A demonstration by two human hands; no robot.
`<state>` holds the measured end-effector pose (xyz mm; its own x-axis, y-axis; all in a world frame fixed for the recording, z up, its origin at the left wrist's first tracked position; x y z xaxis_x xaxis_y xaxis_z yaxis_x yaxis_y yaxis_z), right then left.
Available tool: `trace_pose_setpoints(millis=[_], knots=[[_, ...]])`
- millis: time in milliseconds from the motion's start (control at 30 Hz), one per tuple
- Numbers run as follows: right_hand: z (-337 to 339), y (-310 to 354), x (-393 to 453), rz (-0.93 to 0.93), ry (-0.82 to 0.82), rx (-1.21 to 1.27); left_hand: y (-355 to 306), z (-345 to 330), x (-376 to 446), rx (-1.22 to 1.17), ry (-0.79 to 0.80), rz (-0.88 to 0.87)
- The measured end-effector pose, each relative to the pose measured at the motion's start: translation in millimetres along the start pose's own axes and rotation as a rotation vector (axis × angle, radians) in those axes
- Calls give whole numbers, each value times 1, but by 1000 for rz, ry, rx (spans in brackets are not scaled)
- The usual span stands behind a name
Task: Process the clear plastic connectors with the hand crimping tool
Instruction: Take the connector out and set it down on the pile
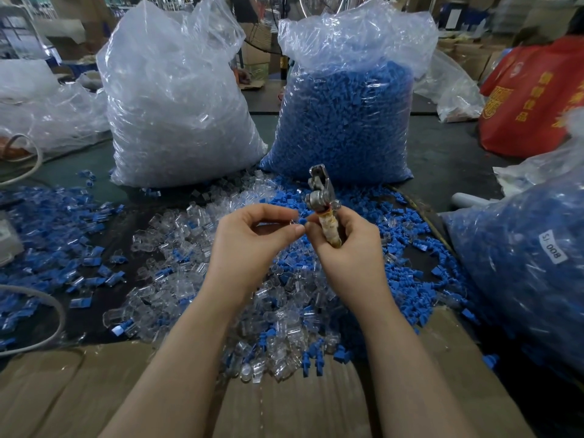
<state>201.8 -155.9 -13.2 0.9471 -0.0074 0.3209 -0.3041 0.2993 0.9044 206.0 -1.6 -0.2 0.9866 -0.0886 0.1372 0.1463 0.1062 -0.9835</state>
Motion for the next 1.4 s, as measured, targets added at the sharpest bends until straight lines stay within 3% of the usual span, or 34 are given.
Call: trace_pose_setpoints(millis=[600, 900, 1400], knots=[[-3, 0, -1, -18, 38, -13, 4, 2, 1, -25, -37, -31], [6, -7, 1, -56, 35, -69, 11, 6, 2, -325, -35, 32], [-5, -13, 1, -124, 257, -238, 2, 10, 5, -278, -5, -113]])
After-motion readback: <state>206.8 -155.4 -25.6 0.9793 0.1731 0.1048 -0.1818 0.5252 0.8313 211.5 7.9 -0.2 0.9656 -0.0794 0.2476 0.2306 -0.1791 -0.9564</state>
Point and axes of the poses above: each hand's wrist, its own x-axis towards the middle knuckle, its own z-axis out of the back of the hand, y = z × x, the point moved 6 cm from there along x, towards the middle knuckle, and after that the axes turned 8 degrees about y, right-handed, at the moved point
